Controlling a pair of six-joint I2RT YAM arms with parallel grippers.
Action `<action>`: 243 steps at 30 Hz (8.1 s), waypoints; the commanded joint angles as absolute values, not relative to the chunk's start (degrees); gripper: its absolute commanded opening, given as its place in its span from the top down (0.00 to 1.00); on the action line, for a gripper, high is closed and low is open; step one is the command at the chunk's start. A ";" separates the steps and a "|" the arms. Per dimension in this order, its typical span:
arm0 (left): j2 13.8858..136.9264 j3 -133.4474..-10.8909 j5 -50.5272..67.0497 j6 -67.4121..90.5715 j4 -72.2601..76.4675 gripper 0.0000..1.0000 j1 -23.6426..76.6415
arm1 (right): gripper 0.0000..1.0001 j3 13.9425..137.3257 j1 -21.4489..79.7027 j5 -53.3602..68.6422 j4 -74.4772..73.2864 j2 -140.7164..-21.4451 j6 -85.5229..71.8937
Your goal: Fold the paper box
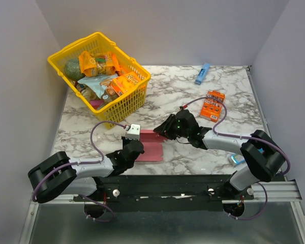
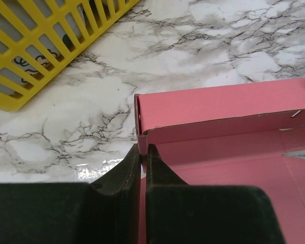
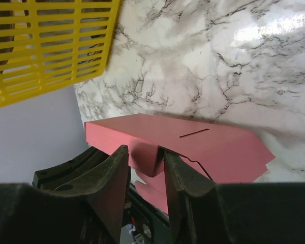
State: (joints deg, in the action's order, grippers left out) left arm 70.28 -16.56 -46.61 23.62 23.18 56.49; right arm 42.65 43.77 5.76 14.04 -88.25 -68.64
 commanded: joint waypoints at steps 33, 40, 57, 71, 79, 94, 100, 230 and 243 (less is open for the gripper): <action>68.81 -18.36 -40.79 27.33 23.21 1.00 53.62 | 0.55 35.62 44.38 4.31 20.23 -80.89 -70.95; 72.24 -19.95 -37.44 27.77 22.06 1.00 51.77 | 0.41 30.33 49.12 -7.81 7.13 -70.15 -60.92; 73.74 -20.21 -35.68 28.48 22.76 1.00 51.77 | 0.48 40.86 52.39 -18.81 -3.16 -83.66 -54.93; 73.65 -20.04 -35.68 28.12 23.11 1.00 51.77 | 0.49 42.89 51.07 -18.81 -1.85 -89.30 -53.79; 74.18 -20.39 -35.16 27.86 23.29 1.00 51.77 | 0.54 44.38 50.54 -19.87 -0.53 -91.05 -51.33; 74.79 -20.74 -34.37 27.69 23.55 1.00 51.77 | 0.67 45.00 50.54 -18.72 5.45 -91.67 -49.57; 75.23 -21.00 -34.19 27.77 23.55 1.00 51.85 | 0.78 44.82 50.62 -15.82 7.73 -92.55 -48.69; 72.25 -17.14 -10.46 22.32 33.13 1.00 45.17 | 0.51 20.48 43.15 14.32 15.64 -57.64 -18.37; 73.04 -17.31 -10.02 22.59 33.40 1.00 45.18 | 0.51 24.34 44.73 12.04 22.76 -66.35 -19.25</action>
